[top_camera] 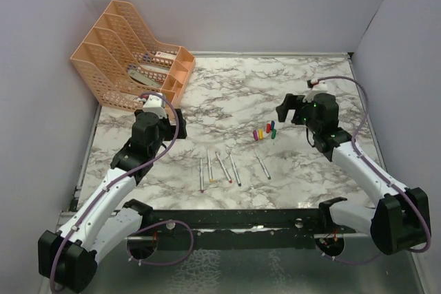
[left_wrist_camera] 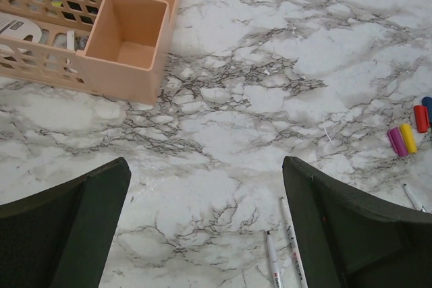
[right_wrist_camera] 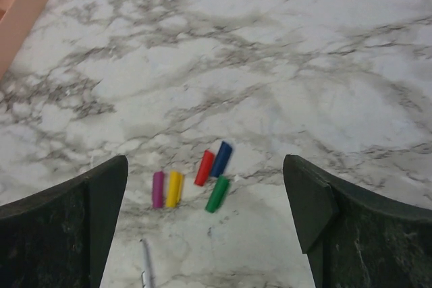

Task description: Insert the pens into the pen caps

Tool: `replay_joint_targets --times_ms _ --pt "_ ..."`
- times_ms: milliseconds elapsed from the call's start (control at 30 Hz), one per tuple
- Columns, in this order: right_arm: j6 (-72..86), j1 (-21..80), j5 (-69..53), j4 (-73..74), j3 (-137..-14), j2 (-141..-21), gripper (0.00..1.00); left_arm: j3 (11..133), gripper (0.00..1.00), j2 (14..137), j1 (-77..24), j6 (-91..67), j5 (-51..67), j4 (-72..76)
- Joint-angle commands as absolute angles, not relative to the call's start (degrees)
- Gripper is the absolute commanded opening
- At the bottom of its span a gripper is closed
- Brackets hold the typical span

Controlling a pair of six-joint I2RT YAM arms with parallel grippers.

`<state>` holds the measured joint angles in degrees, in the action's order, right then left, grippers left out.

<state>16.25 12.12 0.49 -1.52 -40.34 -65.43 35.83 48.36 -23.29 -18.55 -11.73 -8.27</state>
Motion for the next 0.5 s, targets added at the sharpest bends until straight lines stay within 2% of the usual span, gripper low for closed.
replay_joint_targets --times_ms 0,100,233,333,467 --pt "14.95 21.33 2.83 4.13 -41.77 -63.24 0.96 35.56 0.99 47.5 -23.44 -20.96 -10.29 -9.32" --pt "15.25 26.22 5.93 6.22 -41.56 -62.19 0.9 34.85 0.99 48.18 -23.47 -22.02 -9.7 -9.54" --pt "15.96 27.89 4.83 8.37 -42.17 -61.36 0.72 34.29 0.99 49.47 -23.46 -23.49 -8.6 -9.92" --pt "16.98 30.87 3.92 9.52 -43.24 -61.62 0.63 34.28 0.99 50.29 -23.4 -23.8 -8.51 -11.13" --pt "18.79 39.2 8.35 10.98 -45.21 -64.98 0.61 35.06 0.99 48.72 -23.47 -24.76 -10.87 -14.03"
